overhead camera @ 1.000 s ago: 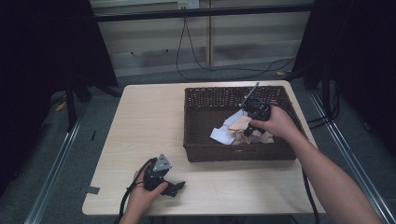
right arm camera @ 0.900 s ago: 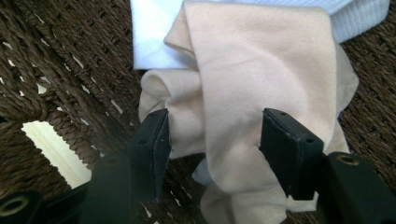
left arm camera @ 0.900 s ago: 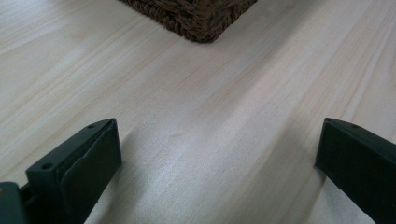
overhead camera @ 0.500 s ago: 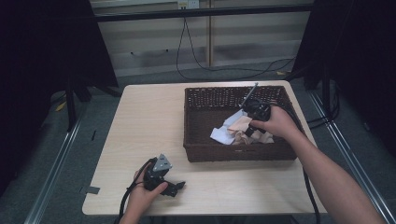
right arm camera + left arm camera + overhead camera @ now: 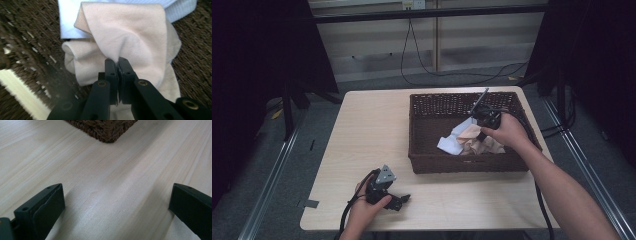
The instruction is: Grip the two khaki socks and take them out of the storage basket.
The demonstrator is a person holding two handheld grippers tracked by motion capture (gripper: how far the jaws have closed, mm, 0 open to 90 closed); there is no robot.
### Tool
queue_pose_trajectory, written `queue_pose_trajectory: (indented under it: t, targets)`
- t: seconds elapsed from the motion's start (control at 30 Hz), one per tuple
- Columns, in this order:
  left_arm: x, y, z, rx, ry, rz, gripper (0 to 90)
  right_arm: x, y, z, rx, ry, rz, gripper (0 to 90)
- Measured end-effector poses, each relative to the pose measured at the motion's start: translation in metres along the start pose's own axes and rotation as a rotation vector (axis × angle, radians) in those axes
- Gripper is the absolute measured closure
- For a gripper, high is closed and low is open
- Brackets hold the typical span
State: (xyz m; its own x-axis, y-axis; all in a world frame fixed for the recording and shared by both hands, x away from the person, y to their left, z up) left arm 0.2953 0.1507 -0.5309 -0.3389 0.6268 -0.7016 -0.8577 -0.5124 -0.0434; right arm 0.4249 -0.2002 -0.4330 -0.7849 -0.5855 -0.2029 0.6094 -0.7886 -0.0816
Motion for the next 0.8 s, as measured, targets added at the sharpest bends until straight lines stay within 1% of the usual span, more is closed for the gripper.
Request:
queue_pose_trajectory:
  t: [0.1, 0.2, 0.3, 0.33, 0.43, 0.47, 0.5, 0.53, 0.57, 0.63, 0.67, 0.7, 0.8]
  targets:
    - [0.0, 0.0, 0.0, 0.001, 0.003, 0.001, 0.0, 0.0, -0.001, 0.016, -0.013, 0.018, -0.001, 87.6]
    - [0.0, 0.0, 0.0, -0.002, -0.002, 0.0, 0.0, -0.001, 0.0, 0.035, -0.014, 0.013, 0.002, 87.6]
    - [0.0, 0.0, 0.0, 0.003, -0.002, 0.001, 0.0, -0.003, 0.0, 0.052, -0.013, 0.028, 0.007, 87.7]
    - [0.0, 0.0, 0.0, 0.002, -0.002, 0.0, 0.0, -0.003, -0.001, 0.057, -0.02, 0.034, -0.007, 87.8]
    - [0.0, 0.0, 0.0, 0.002, -0.003, 0.0, 0.0, -0.004, -0.001, 0.073, -0.035, 0.036, 0.006, 87.8]
    - [0.0, 0.0, 0.0, 0.002, -0.003, 0.0, 0.0, -0.004, -0.001, 0.073, -0.035, 0.036, 0.006, 87.8]
    - [0.0, 0.0, 0.0, 0.004, -0.002, 0.0, 0.0, -0.004, -0.001, 0.076, -0.04, 0.034, 0.01, 87.8]
    - [0.0, 0.0, 0.0, 0.006, -0.001, 0.0, 0.0, -0.004, -0.003, 0.085, -0.033, 0.035, 0.025, 87.8]
    - [0.0, 0.0, 0.0, 0.006, -0.001, 0.0, 0.0, -0.004, -0.003, 0.088, -0.03, 0.03, 0.03, 87.8]
    - [0.0, 0.0, 0.0, 0.002, -0.005, -0.001, 0.0, -0.004, -0.005, 0.096, -0.032, 0.036, 0.031, 87.8]
    - [0.0, 0.0, 0.0, 0.002, -0.005, -0.001, 0.0, -0.004, -0.005, 0.096, -0.032, 0.036, 0.031, 87.8]
    - [0.0, 0.0, 0.0, 0.0, -0.009, -0.001, 0.0, -0.004, -0.006, 0.104, -0.036, 0.037, 0.032, 87.8]
    - [0.0, 0.0, 0.001, -0.001, -0.009, -0.001, 0.0, -0.004, -0.008, 0.113, -0.04, 0.048, 0.037, 87.8]
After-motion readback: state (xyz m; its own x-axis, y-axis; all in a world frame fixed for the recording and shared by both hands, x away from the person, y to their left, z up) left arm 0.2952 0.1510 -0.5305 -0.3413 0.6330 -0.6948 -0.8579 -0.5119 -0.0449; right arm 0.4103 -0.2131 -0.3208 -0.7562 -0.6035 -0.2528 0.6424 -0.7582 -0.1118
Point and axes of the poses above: each handheld gripper's, and its own axes: z roughly backward along the jaws, x roughly out of its underside, y roughly to its right, the point moved 3 cm from there along -z, roughly forward along the jaws, and after that the axes turned 5 degrees about -z, right-handed, at the moved point
